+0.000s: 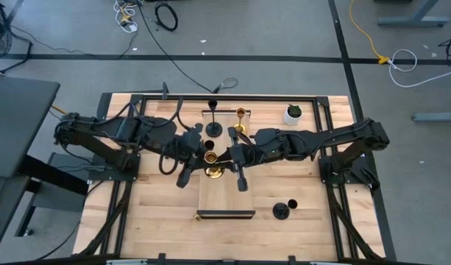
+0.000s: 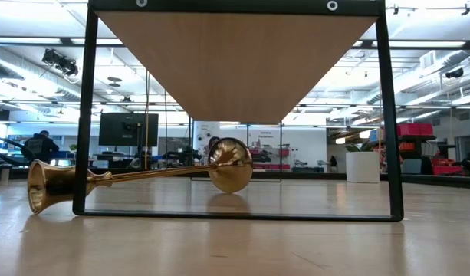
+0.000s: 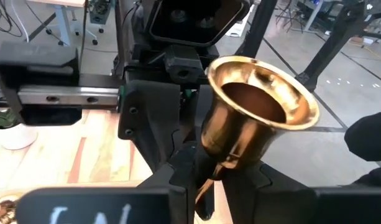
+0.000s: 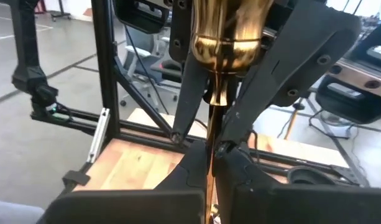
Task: Pick & Place candle stick holders
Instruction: Put the golden candle holder on the shelf aligned with the black candle holder
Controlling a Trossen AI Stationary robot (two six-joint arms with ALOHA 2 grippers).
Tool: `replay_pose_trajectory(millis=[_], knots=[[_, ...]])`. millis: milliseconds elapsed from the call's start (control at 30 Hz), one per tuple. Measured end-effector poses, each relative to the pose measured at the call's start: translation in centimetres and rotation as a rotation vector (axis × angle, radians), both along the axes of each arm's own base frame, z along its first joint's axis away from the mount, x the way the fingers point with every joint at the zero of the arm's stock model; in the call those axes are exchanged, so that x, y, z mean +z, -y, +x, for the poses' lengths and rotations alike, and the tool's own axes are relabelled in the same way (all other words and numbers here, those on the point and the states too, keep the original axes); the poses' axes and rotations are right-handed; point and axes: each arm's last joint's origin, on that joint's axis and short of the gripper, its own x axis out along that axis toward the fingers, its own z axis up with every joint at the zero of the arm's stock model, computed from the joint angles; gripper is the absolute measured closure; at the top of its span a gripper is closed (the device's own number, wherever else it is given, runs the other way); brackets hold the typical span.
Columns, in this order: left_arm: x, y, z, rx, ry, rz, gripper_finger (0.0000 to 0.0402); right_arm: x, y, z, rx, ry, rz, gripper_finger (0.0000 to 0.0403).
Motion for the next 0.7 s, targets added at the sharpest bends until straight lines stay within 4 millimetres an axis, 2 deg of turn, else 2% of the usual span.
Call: replay_pose_trajectory(millis=[367,700], knots=[[0.0,0.0,0.0,0.003,-0.006,0.002,0.0276,0.7,0.4,-1.4,-0.033,-0.033,-0.035,0.0402],[-0.3,0.2,-0.3,-0.027,-0.040,-0.002,0.0251,2.1,1.3,-4.2,-0.142,-0.090,-0.051,0.0402]])
